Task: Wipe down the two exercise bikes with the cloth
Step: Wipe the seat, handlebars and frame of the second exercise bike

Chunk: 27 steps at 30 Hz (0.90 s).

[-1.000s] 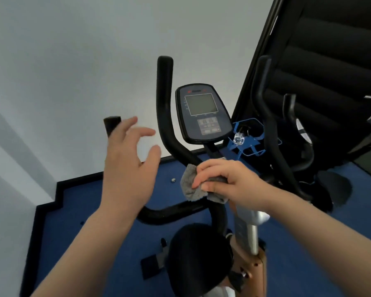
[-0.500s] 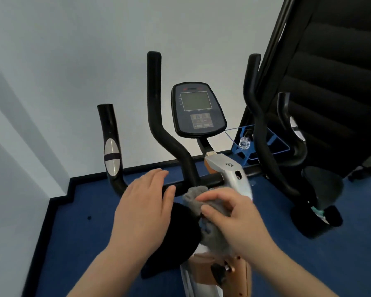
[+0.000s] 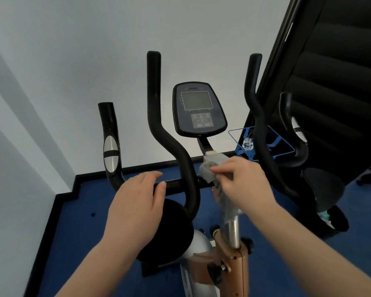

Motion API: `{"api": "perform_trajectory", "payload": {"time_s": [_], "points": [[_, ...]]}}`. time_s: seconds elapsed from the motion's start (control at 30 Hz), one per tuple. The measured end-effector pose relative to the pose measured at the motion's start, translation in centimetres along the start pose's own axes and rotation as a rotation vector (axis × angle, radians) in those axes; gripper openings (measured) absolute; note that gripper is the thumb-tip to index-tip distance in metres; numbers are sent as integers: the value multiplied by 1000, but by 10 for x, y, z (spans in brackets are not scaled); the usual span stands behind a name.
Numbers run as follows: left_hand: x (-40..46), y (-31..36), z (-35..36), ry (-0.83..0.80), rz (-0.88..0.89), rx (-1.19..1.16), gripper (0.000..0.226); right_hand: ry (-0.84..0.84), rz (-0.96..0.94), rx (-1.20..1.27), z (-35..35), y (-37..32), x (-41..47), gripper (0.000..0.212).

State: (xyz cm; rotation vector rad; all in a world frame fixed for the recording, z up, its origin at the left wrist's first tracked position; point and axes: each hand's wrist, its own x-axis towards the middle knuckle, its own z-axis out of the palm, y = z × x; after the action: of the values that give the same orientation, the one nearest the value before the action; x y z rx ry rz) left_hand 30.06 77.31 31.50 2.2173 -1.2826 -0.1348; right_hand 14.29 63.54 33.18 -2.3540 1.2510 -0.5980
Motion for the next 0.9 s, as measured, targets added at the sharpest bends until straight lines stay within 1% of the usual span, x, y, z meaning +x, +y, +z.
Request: {"api": "perform_trajectory", "payload": {"time_s": [0.07,0.2,0.27,0.33,0.37,0.47,0.53,0.6,0.67,0.7,0.77,0.8,0.83,0.87,0.9], "points": [[0,0,0,1,-4,-1,40,53,-18,-55,6,-12,10,22],[-1,0,0,20,-21,-13,39,123,14,84,33,-28,2,25],[-1,0,0,21,-16,-15,39,67,-13,118,24,-16,-5,23],[-1,0,0,21,-11,-16,39,-6,-55,47,10,-2,-2,22],[-1,-1,0,23,-13,-20,39,-10,-62,-6,6,1,3,20],[-2,-2,1,56,-13,-56,34,107,-38,-69,15,-13,16,20],[-5,-1,1,112,-8,-121,28,135,8,-15,26,-24,19,23],[-11,-2,-2,162,18,-169,24,25,44,91,26,-22,24,22],[-23,-5,-1,174,44,-157,25,-106,65,191,6,-14,30,17],[-31,-7,1,175,41,-147,26,-94,55,207,-5,-12,33,16],[-44,-13,8,192,16,-132,32,79,-19,217,-23,-16,37,21],[-50,-14,11,209,5,-138,35,143,-110,228,-24,-24,36,22],[-53,-15,12,225,-5,-153,37,146,-229,213,-22,-35,34,22],[-56,-16,13,234,-10,-172,38,95,-366,147,-15,-45,30,21],[-57,-16,13,240,-11,-190,39,9,-491,25,-6,-52,26,20]]}}
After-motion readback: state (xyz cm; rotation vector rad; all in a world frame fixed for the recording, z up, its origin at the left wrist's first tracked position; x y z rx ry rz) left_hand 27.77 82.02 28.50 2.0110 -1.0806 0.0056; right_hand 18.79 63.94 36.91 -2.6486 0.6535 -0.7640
